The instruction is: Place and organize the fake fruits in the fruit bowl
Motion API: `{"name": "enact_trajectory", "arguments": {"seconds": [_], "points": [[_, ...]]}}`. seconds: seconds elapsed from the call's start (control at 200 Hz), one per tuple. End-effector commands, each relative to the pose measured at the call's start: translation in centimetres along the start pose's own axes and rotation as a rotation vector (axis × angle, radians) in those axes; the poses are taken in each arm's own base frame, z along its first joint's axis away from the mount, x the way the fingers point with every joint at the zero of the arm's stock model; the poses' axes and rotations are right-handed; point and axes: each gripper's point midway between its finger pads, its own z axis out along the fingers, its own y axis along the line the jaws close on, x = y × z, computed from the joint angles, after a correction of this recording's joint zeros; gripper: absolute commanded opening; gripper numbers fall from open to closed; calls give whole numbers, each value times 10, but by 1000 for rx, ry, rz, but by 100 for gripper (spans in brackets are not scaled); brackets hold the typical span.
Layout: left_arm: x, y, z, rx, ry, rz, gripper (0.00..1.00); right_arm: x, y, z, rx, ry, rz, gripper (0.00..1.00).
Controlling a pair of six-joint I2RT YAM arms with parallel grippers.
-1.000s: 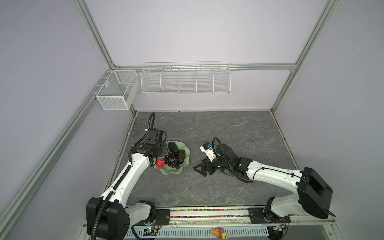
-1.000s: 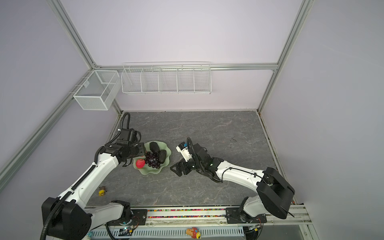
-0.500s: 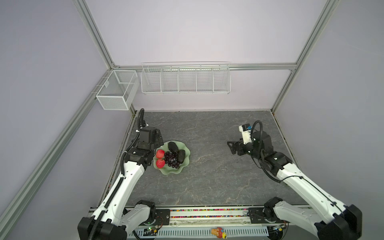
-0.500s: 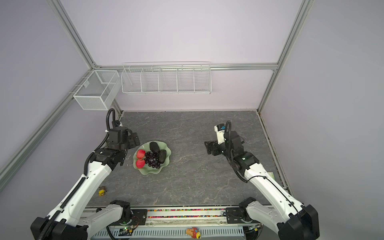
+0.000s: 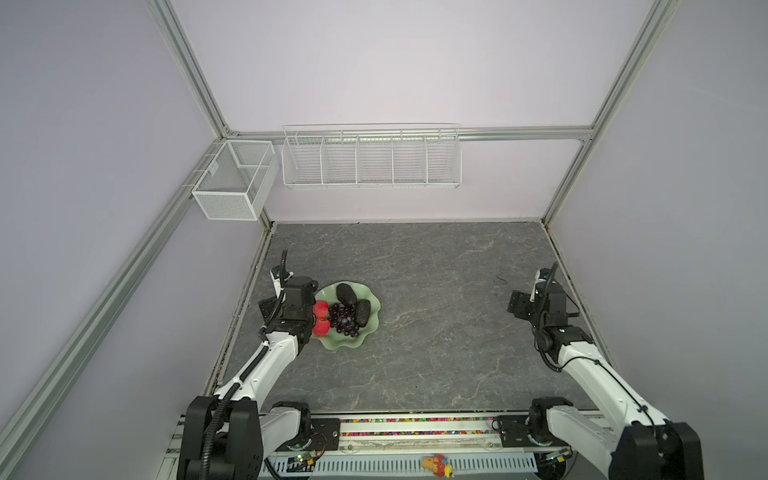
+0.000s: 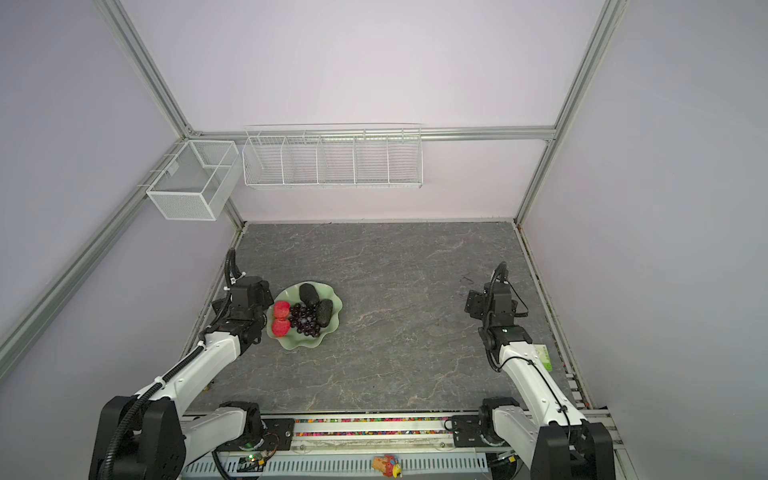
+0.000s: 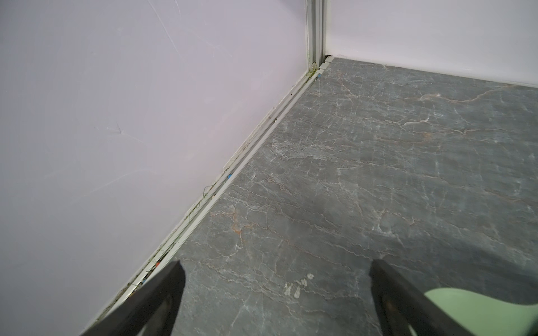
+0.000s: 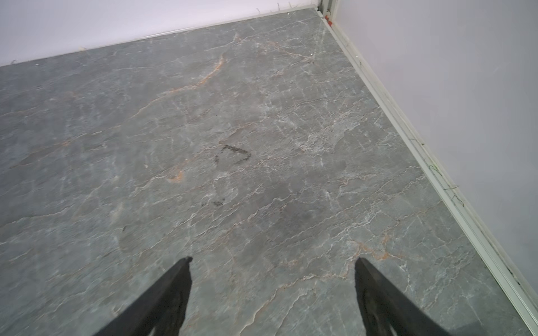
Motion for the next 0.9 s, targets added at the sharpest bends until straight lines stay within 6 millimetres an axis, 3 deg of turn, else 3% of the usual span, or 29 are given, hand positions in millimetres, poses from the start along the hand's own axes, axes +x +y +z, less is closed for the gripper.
{"name": "enact_trajectory", "arguments": {"seconds": [0.0,0.095,0.305,0.485,0.67,0.895], "points": [[-30,-17,0,109,-154,-78,99,-14,-3,13,4,-99,-22,89],[-27,-33,3,190,-166,-46,99,-12,6,24,-47,-118,-60,89],[-21,-45,3,268,-222,-28,99,-3,28,47,-150,-118,-127,89],[-22,-47,2,303,-279,-28,99,-17,21,45,-114,-230,-132,89],[-23,-59,7,353,-277,-17,99,-23,27,42,-146,-293,-145,89],[-13,-74,12,415,-269,28,99,-17,35,53,-179,-310,-172,89]]}}
